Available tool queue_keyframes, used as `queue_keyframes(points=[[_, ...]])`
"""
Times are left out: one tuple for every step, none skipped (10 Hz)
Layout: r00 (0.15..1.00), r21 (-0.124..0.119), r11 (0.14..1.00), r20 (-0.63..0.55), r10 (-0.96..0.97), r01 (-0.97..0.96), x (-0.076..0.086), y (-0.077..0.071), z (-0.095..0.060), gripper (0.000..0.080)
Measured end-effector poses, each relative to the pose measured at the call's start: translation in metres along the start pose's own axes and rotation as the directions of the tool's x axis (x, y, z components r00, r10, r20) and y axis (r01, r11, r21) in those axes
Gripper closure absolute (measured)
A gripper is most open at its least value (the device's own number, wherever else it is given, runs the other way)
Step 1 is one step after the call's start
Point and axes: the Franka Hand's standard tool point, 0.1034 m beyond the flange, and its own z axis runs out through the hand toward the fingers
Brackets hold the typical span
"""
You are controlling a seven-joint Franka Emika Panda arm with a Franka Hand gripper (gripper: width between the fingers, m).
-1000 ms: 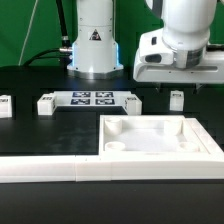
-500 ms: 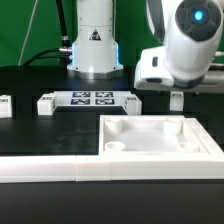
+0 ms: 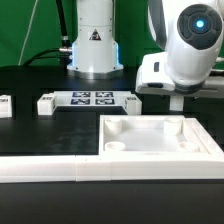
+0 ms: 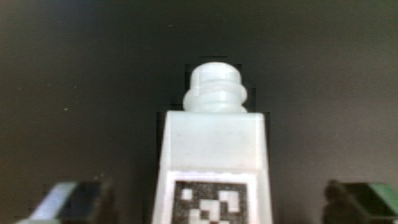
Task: Assemble one leg
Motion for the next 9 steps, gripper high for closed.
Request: queue_keyframes(points=[[1.0, 0.0, 1.0, 0.0, 0.0, 0.0, 0.0002, 0.0003, 0.0003, 0.0344], [1.0, 0.0, 1.0, 0.0, 0.0, 0.0, 0.0002, 0.0003, 0.0003, 0.051], [1.0, 0.0, 1.0, 0.0, 0.0, 0.0, 0.0002, 0.0003, 0.0003, 0.051], [1.0, 0.0, 1.0, 0.0, 0.0, 0.0, 0.0002, 0.0003, 0.0003, 0.0512], [1.0, 0.0, 1.0, 0.0, 0.0, 0.0, 0.0002, 0.0003, 0.0003, 0.0512], [1.0, 0.0, 1.0, 0.0, 0.0, 0.0, 0.0002, 0.0002, 0.0003, 0.0512], [1.0, 0.0, 1.0, 0.0, 0.0, 0.0, 0.0002, 0.0003, 0.0003, 0.0512], [1.0, 0.0, 1.0, 0.0, 0.0, 0.0, 0.0002, 0.0003, 0.0003, 0.0512], [1.0, 0.001, 1.0, 0.003, -0.015, 0.015, -0.0005, 0.0021, -0.0023, 0.0512]])
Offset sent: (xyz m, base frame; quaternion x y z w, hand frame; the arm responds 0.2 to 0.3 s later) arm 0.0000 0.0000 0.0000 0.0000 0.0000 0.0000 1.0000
